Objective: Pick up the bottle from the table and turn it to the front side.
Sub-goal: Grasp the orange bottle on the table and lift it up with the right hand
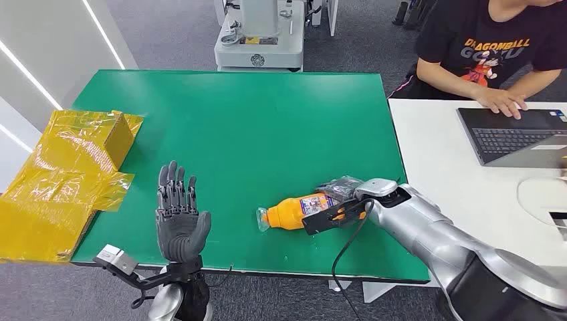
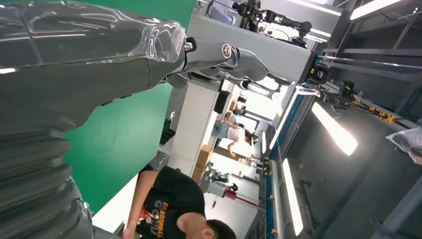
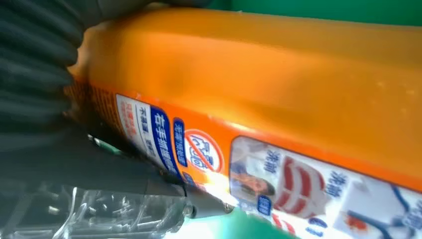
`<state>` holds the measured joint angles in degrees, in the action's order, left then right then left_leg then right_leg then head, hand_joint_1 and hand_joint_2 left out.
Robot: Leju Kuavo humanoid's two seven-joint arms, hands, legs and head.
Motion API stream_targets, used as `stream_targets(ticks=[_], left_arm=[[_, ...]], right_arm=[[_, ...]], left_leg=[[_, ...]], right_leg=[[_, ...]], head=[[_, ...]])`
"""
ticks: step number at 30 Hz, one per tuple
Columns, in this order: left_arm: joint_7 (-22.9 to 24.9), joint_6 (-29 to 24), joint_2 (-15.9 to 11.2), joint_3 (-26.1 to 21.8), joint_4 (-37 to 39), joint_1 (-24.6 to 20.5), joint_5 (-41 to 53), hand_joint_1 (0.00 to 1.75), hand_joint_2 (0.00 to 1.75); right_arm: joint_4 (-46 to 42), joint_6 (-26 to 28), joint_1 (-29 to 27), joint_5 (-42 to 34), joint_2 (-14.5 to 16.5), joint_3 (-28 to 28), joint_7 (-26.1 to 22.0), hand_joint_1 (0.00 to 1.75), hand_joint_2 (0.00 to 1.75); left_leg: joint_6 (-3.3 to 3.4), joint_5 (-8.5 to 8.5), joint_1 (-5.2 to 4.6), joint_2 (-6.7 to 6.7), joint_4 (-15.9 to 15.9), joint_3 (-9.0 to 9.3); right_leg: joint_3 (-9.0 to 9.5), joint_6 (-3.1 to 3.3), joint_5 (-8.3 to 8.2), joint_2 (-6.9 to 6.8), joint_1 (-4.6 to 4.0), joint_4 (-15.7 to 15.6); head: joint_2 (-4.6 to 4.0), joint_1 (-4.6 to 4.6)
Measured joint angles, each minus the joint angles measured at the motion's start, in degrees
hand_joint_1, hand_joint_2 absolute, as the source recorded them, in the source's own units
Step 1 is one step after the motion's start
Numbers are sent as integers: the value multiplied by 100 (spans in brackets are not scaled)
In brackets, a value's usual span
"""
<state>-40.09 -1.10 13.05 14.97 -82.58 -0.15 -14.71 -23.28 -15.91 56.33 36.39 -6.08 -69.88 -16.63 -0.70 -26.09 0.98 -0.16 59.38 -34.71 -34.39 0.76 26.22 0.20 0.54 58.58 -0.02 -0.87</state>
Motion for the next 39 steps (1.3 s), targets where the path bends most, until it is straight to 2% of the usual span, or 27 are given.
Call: stream_targets(ticks=[4, 11, 13, 19, 24, 27, 31, 39], left_arm=[[0, -78, -1, 0, 0, 3, 19, 0, 175], [-1, -157, -4, -1, -2, 27, 51, 0, 175], [-2, -182, -3, -7, -3, 56, 67, 0, 175], [-2, -339, 5, -26, -20, 120, 136, 0, 175], [-2, -461, 7, -15, -17, 116, 140, 0, 175], [2, -519, 7, 15, -16, 106, 81, 0, 175], [27, -543, 1, 84, -13, 98, -1, 0, 175], [200, -570, -45, 319, -14, 91, 180, 0, 175]], right_arm=[[1, 245, -15, -47, 0, 3, 64, 175, 175], [-4, 1112, -273, -267, 2, 169, 118, 175, 175], [-41, 1587, -371, -352, 12, 291, 115, 175, 175], [-360, 3699, -796, -759, 219, 1042, 8, 175, 175], [-742, 4541, -1220, -1080, 439, 1808, -491, 175, 175], [-999, 4719, -1485, -1217, 553, 2202, -877, 175, 175], [-1377, 4608, -1822, -1261, 666, 2541, -1284, 175, 175], [-1841, 3922, -2263, -914, 794, 2677, -1285, 175, 175]], left_leg=[[0, 0, 0, 0, 0, 0], [0, 0, 0, -2, 0, -4], [0, 0, 0, -2, 0, -6], [0, 0, 2, -3, -2, -6], [0, 0, 2, -4, -3, -7], [0, 0, 2, -3, -2, -7], [0, -1, 1, -4, -2, -8], [0, -1, 2, -3, -2, -8]], right_leg=[[0, 0, 0, 0, 0, 0], [-1, 0, 0, -2, 0, 0], [-1, 0, 0, -3, 0, 0], [-4, -2, 3, -3, -1, 1], [-4, -2, 4, -3, -1, 1], [-5, -2, 4, -2, -1, 0], [-5, -2, 4, -3, -1, -1], [-7, -3, 4, -2, -1, -1]], head=[[0, 0], [0, 0], [0, 1], [0, 0], [0, 0], [0, 0], [0, 1], [0, 0]])
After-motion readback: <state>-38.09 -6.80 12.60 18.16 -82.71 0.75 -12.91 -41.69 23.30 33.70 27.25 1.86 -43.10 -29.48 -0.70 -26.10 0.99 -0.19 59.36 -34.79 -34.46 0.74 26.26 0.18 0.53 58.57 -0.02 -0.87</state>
